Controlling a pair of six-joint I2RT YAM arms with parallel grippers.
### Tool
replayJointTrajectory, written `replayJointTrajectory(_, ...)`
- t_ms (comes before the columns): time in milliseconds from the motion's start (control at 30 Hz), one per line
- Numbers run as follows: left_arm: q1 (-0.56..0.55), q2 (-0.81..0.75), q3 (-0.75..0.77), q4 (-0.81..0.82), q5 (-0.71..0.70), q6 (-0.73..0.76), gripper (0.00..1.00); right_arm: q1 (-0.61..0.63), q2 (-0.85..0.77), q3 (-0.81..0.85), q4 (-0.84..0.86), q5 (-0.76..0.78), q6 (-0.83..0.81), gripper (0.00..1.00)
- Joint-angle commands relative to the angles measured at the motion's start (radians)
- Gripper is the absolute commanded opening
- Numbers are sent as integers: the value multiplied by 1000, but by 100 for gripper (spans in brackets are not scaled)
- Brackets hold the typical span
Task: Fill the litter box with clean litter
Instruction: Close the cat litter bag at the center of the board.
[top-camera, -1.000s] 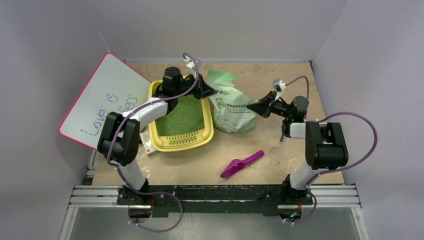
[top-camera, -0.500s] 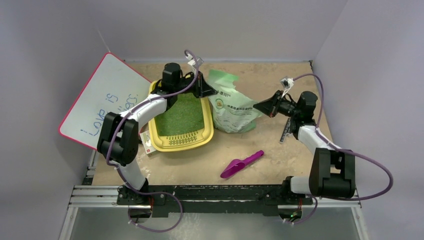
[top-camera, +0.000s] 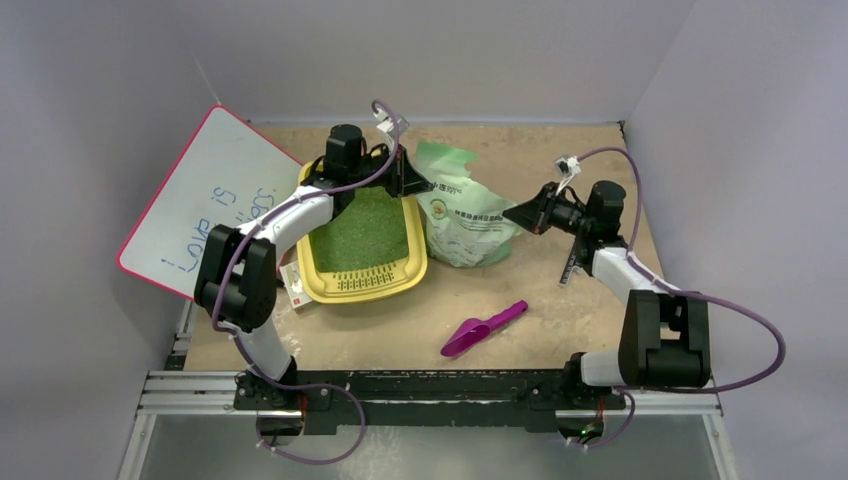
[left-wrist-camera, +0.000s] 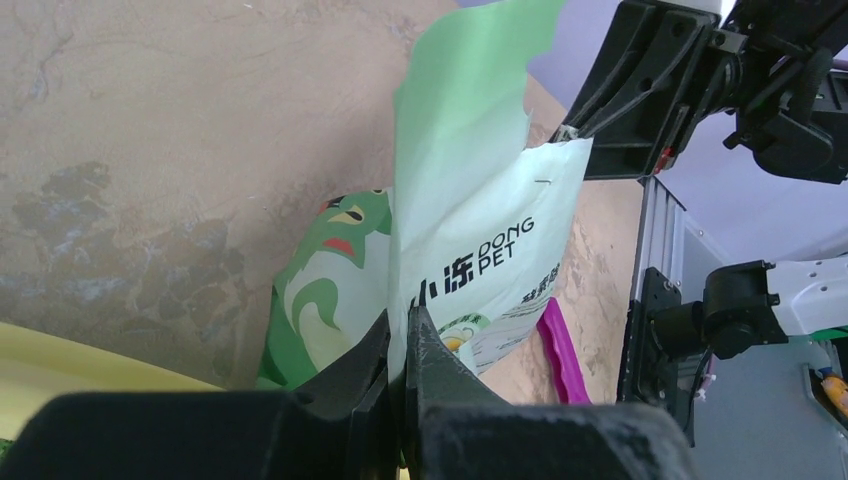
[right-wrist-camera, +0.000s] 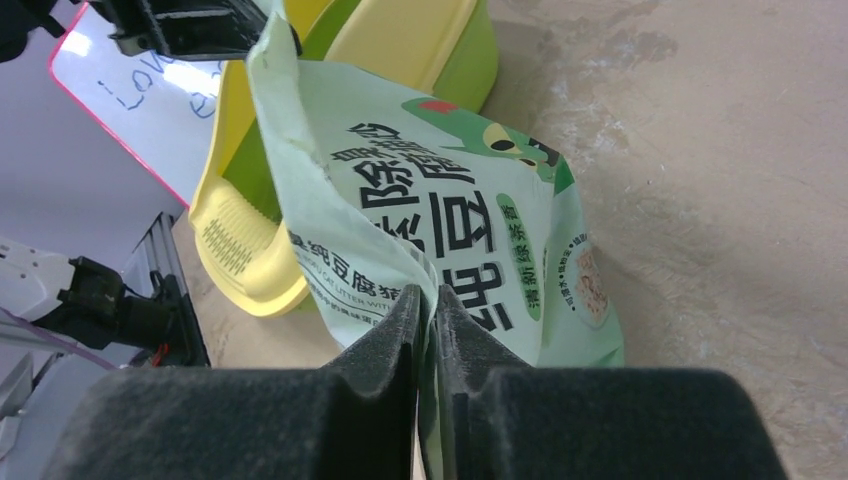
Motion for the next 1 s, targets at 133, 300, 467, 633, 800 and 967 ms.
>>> replayJointTrajectory(133, 20, -16, 69, -40, -37, 83, 0, 45, 37, 43, 36, 57, -74, 37)
replayJointTrajectory(300, 20, 1, 75, -57, -59, 94, 0, 46, 19, 30, 50, 58, -89, 53)
replayJointTrajectory(467, 20, 6, 87, -84, -74, 119, 0, 50, 22, 19, 67, 43, -91, 56)
replayJointTrajectory(633, 21, 3, 94, -157, -105, 171, 0, 50, 28, 33, 33, 35, -112, 58)
replayJointTrajectory(800, 21, 2, 86, -138, -102, 149, 0, 50, 31, 46, -15, 19, -152, 59)
replayJointTrajectory(967, 22, 24, 109, -146, -118, 142, 0, 50, 39, 32, 7, 3, -257, 69)
